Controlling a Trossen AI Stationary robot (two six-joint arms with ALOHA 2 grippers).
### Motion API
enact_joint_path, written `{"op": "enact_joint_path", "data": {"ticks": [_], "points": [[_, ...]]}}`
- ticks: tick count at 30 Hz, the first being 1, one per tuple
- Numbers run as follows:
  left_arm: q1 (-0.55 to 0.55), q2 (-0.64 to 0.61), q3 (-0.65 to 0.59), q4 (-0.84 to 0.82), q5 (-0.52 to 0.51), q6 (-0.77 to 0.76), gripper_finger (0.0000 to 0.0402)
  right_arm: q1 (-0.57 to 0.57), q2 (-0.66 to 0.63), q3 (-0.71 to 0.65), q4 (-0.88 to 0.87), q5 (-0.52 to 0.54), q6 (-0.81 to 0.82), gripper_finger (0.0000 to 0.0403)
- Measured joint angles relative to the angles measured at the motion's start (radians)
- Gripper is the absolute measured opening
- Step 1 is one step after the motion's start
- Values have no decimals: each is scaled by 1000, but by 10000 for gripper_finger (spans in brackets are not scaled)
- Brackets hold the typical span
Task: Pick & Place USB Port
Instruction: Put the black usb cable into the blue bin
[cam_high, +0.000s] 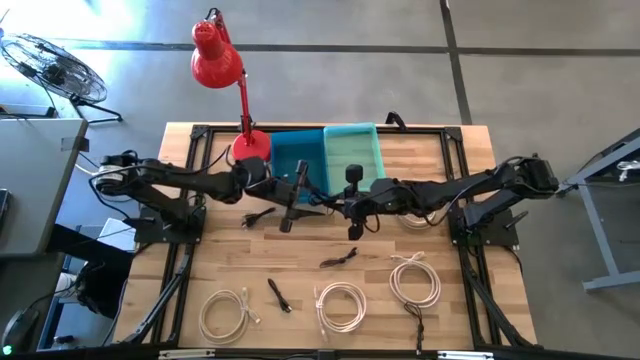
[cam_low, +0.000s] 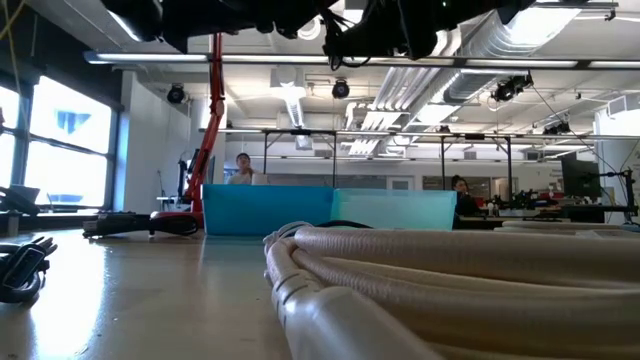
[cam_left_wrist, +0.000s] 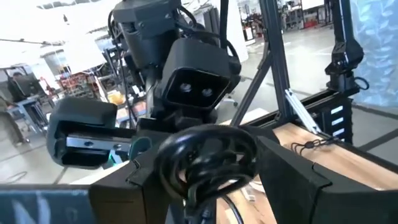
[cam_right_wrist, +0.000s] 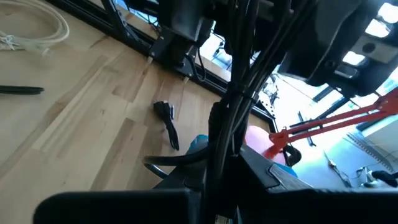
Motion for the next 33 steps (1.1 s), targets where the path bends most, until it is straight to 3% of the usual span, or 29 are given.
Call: {"op": "enact_joint_path", "data": {"ticks": [3, 6, 7, 11, 19, 24, 28, 33], "points": [[0, 0, 11, -45, -1, 31, 149, -2, 0, 0, 0, -8, 1, 38], [0, 0, 21, -103, -3, 88, 45, 0, 1, 0, -10, -14, 4, 46], [0, 0, 21, -107, -3, 113, 27, 0, 2, 0, -10, -13, 4, 59], [0, -1, 21, -116, -45, 145, 21, 13, 2, 0, -12, 50, 20, 125], [1, -60, 21, -225, -139, 228, 17, 113, -89, 0, -129, 504, 53, 216], [0, -118, 88, -478, -348, 313, 16, 193, -206, 1, -261, 702, 59, 235], [2, -131, 210, -783, -553, 350, 16, 239, -311, 1, -375, 756, 148, 233], [46, -116, 372, -1027, -541, 323, 16, 249, -419, 1, -505, 756, 272, 232]]}}
